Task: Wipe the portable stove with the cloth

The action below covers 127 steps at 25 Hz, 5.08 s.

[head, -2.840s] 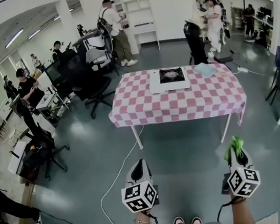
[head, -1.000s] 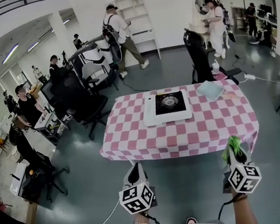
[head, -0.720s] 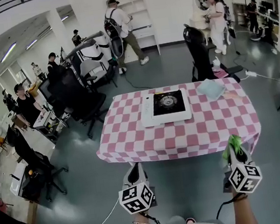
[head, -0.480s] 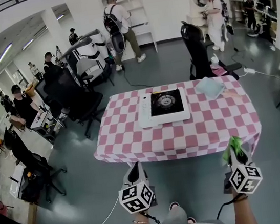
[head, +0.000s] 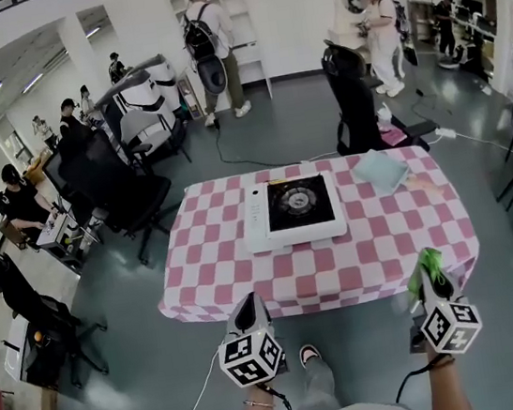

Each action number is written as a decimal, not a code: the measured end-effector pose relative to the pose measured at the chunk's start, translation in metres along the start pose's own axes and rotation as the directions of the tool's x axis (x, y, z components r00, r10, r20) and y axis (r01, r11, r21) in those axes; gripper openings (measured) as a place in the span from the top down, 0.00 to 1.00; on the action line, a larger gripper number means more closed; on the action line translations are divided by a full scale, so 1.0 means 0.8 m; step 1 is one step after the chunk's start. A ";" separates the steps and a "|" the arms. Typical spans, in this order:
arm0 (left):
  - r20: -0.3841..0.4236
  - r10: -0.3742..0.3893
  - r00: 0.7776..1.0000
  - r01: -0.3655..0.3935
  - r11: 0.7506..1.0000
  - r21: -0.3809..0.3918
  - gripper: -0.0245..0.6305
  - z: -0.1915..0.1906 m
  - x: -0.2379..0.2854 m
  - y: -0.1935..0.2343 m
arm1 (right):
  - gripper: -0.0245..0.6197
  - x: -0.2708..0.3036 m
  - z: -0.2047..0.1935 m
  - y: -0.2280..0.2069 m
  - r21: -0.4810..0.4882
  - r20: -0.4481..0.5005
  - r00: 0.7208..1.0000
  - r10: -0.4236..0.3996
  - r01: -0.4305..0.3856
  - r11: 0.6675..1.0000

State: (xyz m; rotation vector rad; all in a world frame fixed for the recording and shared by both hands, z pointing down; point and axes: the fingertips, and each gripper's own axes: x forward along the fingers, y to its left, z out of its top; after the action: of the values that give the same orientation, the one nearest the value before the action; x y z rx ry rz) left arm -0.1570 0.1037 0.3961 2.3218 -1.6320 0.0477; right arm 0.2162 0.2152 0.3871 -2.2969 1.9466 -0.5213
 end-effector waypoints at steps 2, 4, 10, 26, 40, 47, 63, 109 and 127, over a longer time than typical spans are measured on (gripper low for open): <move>0.006 -0.009 1.000 0.009 1.000 -0.008 0.96 0.010 0.027 0.009 | 0.81 0.021 0.011 0.010 -0.021 0.010 1.000 0.003 -0.003 1.000; 0.007 -0.017 1.000 0.017 1.000 -0.022 0.96 0.019 0.055 0.017 | 0.81 0.040 0.021 0.016 -0.040 0.013 1.000 -0.004 0.005 0.999; 0.000 -0.046 0.999 0.046 0.998 -0.044 0.96 0.042 0.137 0.045 | 0.81 0.108 0.039 0.028 -0.065 -0.010 0.999 -0.054 0.053 0.996; -0.030 -0.062 0.998 0.061 0.997 -0.047 0.96 0.083 0.299 0.141 | 0.81 0.286 0.054 0.084 -0.077 -0.031 0.995 -0.099 0.097 0.992; -0.073 -0.076 0.994 0.072 0.996 -0.058 0.96 0.077 0.346 0.143 | 0.81 0.340 0.036 0.081 -0.088 -0.086 0.992 -0.096 0.088 0.992; -0.080 -0.044 0.996 0.041 0.998 -0.037 0.96 0.082 0.350 0.135 | 0.81 0.369 0.041 0.073 -0.063 -0.087 0.995 -0.041 0.035 0.997; -0.122 0.001 0.992 -0.005 0.999 -0.033 0.96 0.057 0.379 0.100 | 0.81 0.406 0.053 0.031 -0.046 -0.128 0.989 0.074 -0.080 0.996; -0.176 0.244 0.954 -0.249 0.969 -0.003 0.96 0.009 0.421 0.086 | 0.81 0.662 -0.041 0.062 -0.215 -0.525 0.641 0.559 -0.736 0.642; -0.184 0.271 0.945 -0.280 0.960 -0.023 0.96 0.012 0.419 0.083 | 0.81 0.684 -0.071 0.075 -0.344 -0.598 0.568 0.565 -0.819 0.459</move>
State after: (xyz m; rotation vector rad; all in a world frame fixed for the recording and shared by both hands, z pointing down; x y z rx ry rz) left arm -0.1016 -0.2259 0.4687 1.9734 -1.8284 0.2667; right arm 0.2138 -0.3181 0.5334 -1.2708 3.4196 -0.3011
